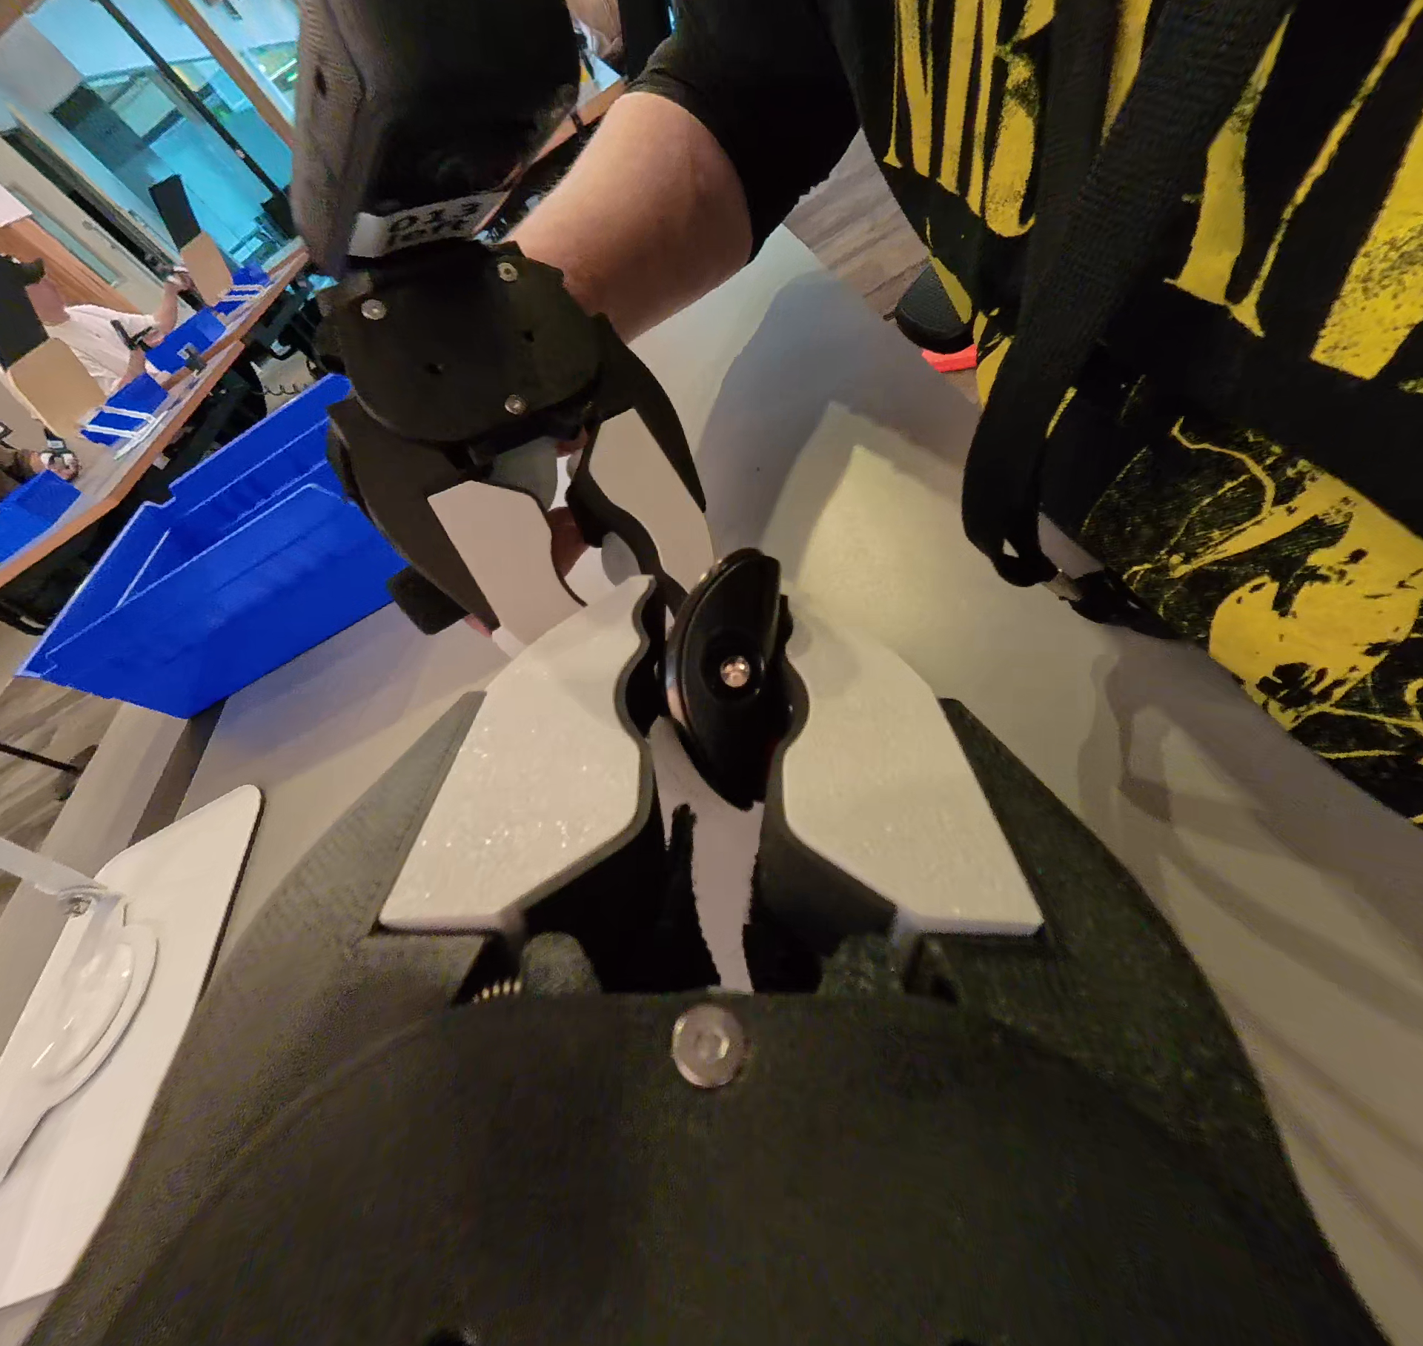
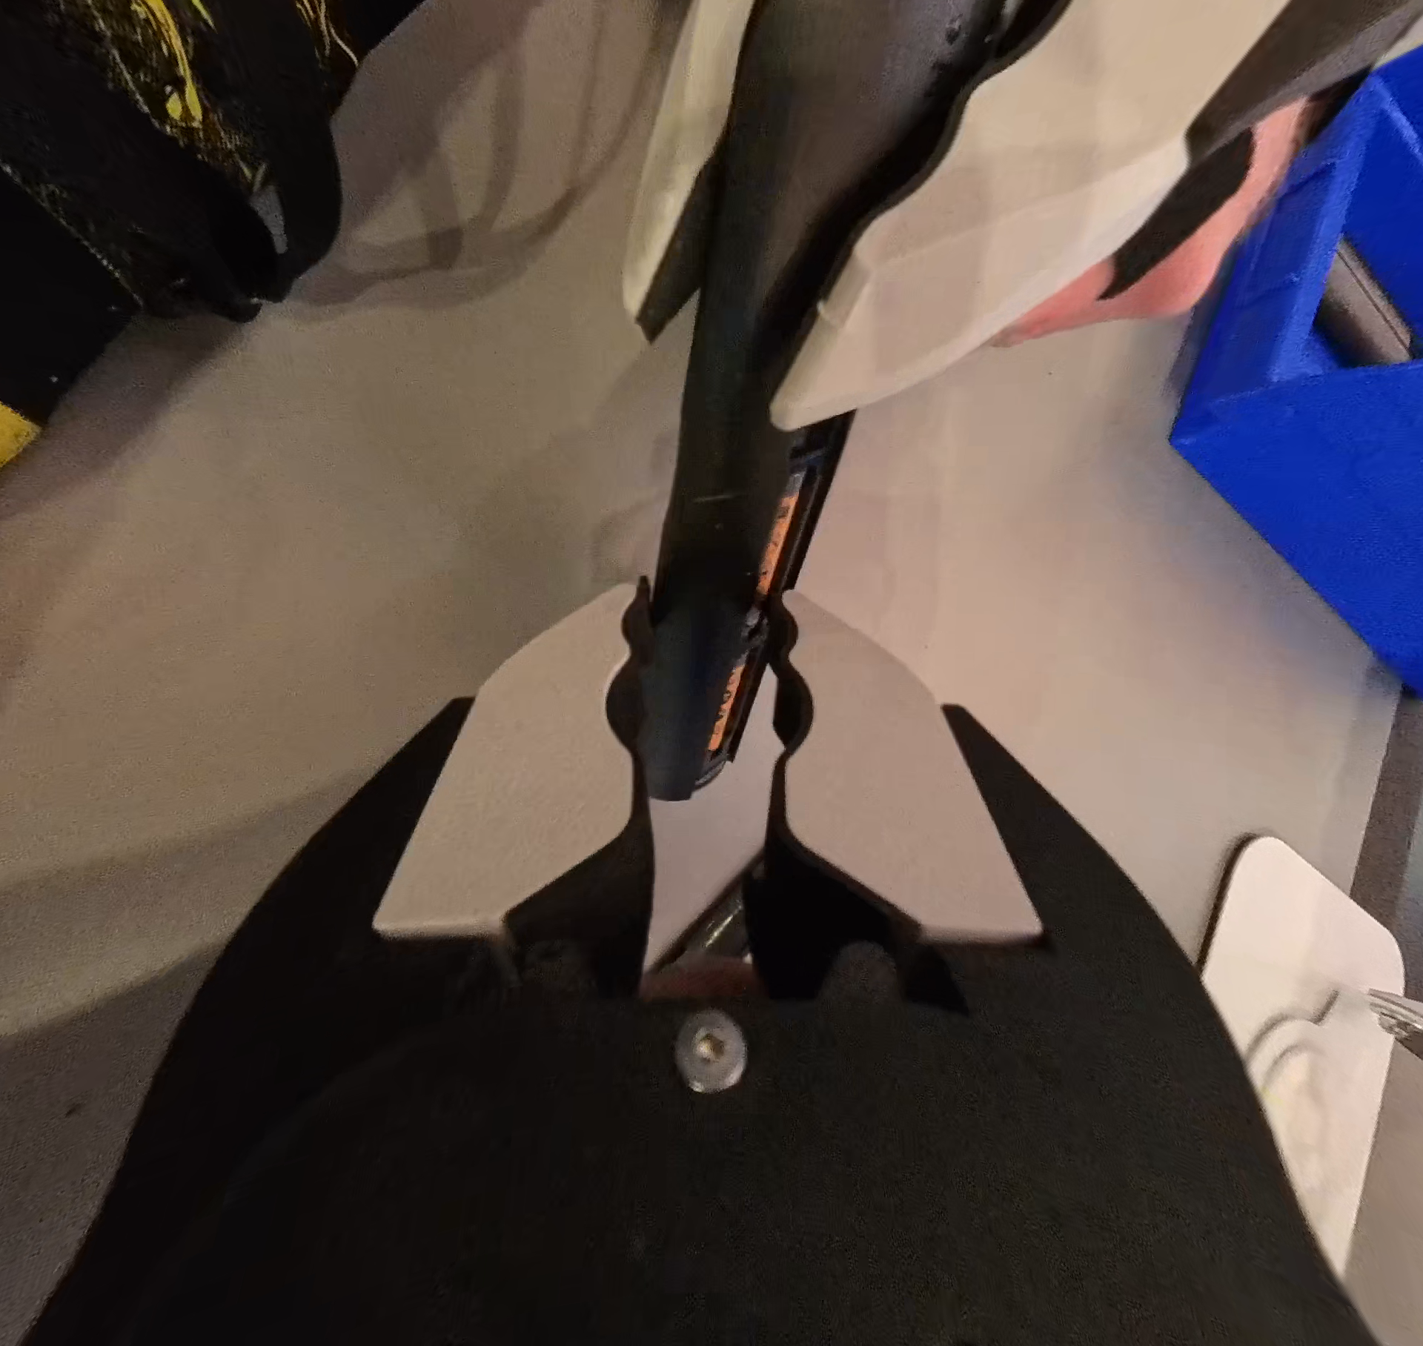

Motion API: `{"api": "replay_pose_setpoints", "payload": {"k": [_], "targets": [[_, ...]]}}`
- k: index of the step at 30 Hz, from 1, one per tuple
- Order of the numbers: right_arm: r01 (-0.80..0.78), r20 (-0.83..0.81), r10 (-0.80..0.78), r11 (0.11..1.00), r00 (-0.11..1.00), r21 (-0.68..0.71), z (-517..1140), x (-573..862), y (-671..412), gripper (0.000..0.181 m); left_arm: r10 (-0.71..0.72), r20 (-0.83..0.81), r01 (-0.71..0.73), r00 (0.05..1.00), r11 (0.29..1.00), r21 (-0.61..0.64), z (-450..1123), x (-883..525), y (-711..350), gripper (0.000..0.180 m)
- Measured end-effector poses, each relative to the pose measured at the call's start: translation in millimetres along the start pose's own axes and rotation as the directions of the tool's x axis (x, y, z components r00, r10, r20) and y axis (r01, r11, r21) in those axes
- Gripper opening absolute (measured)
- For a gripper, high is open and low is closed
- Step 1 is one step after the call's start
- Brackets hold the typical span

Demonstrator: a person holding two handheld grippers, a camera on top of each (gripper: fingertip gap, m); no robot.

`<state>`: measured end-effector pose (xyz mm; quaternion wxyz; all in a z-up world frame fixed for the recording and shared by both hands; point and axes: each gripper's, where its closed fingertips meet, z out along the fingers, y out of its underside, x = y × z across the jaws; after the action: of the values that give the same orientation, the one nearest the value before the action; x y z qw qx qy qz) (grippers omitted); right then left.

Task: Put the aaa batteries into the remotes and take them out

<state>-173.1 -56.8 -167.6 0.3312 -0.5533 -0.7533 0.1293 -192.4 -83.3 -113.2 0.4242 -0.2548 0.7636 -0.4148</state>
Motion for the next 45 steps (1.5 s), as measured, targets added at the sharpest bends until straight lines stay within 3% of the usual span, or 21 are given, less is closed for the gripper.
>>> {"api": "replay_pose_setpoints", "payload": {"k": [10,20,26,31,35,45], "targets": [[0.024,0.010,-0.024,0.998,1.000,0.059,-5.1,-3.3,-9.4,0.028,0.023,-0.009,-0.023,1.000,1.000,-0.021,1.1,3.4,1.4,0.025],[0.131,-0.017,-0.132,0.990,0.991,-0.061,-6.5,-10.3,-1.5,0.028,0.048,0.001,-0.048,0.999,0.998,-0.047,8.3,7.6,2.3,0.025],[0.076,-0.001,-0.076,0.990,0.997,-0.118,-7.0,-7.6,4.1,0.028,-0.005,0.033,0.006,0.999,1.000,-0.022,4.9,-0.5,2.3,0.024],[0.050,-0.003,-0.050,0.992,0.999,-0.120,-7.1,-7.6,4.1,0.028,0.036,0.020,-0.035,0.999,0.998,-0.050,5.1,-0.6,3.0,0.024],[-0.038,0.023,0.037,0.999,0.999,0.035,-9.3,-7.6,-7.9,0.028,0.006,-0.017,-0.006,1.000,1.000,-0.014,0.2,-0.5,-0.1,0.025],[0.058,-0.031,-0.053,0.971,0.998,0.233,-4.0,-0.6,-21.1,0.030,-0.090,-0.142,0.103,0.986,0.991,0.082,-17.0,-6.0,1.5,0.025]]}}
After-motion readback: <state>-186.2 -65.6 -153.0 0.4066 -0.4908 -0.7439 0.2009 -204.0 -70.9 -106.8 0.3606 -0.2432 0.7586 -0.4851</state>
